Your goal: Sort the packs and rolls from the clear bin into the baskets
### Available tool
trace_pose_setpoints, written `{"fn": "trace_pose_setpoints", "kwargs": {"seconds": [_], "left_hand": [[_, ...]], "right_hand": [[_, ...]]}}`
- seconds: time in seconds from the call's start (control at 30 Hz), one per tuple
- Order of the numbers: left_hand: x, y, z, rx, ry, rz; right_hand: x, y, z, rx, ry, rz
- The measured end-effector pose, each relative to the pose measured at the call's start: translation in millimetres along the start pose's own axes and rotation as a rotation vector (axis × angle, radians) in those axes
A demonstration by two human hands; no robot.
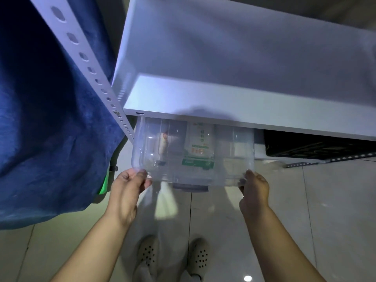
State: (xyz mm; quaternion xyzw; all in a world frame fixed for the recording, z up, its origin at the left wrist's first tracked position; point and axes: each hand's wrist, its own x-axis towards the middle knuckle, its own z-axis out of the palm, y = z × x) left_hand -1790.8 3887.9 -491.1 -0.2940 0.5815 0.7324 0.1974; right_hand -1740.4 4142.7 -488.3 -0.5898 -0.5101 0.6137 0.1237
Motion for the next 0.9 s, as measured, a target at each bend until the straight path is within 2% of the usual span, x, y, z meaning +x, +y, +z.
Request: {"fn": "trace_pose_setpoints", "kwargs": {"seconds": [0.07, 0.13, 0.27, 0.37, 0.53, 0.73, 0.9], "left_hand": [[7.2, 6.0, 5.4, -0.029, -0.032, 0.028], [15.2, 12.5, 12.5, -0.104, -0.085, 0.022], [37.6, 17.9, 29.3, -0.363, 0.07, -0.057], [53.3, 17.8, 41.2, -0.471, 0.144, -0.067], [65.5, 19.1, 54.6, -0.446, 0.224, -0.001], [68.3, 23.8, 62.0, -0.394, 0.271, 0.005], [64.6, 28.8, 57.5, -0.31, 0.246, -0.037]], "right_hand": [[6.0, -13.0, 3.5, 0.089, -0.038, 0.004], [18.2, -26.4, 8.9, 0.248, -0.106, 0.088], [39.0, -42.1, 20.6, 0.607, -0.356, 0.292], [49.2, -41.0, 28.7, 0.715, -0.473, 0.33], [65.5, -40.4, 42.5, 0.784, -0.461, 0.35], [63.8, -40.0, 46.2, 0.749, -0.472, 0.306], [52.4, -31.0, 34.0, 0.572, -0.311, 0.335]]}}
